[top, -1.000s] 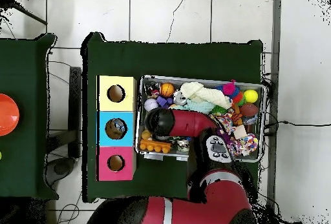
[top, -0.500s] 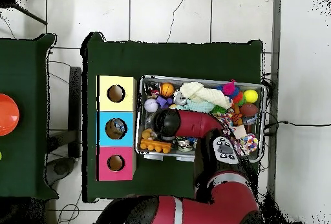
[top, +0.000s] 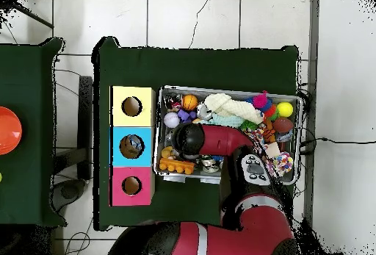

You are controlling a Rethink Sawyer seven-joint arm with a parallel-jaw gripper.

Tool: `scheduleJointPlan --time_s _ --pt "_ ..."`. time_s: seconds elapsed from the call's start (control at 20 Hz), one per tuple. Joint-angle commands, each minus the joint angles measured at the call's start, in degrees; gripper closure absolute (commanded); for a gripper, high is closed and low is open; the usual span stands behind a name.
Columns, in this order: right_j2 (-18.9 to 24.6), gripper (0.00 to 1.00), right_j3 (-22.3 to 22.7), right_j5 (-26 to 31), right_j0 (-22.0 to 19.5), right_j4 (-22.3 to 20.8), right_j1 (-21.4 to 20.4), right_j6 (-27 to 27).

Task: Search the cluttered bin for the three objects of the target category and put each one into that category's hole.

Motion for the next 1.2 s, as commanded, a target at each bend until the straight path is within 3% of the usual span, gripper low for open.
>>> scheduleJointPlan --time_s 0.05,0.6,0.65,1.2 --pt "1.98 0.00 -5.07 -2.35 0.17 -3.38 5.06 2.53" --pt "1.76 0.00 -4.59 -4.21 0.80 -3.36 5.77 3.69" --pt "2.03 1.00 -4.44 -5.22 0.56 -3.45 5.73 3.64" --pt "1.65 1.00 -5.43 -4.11 0.89 -3.35 6.14 3.40"
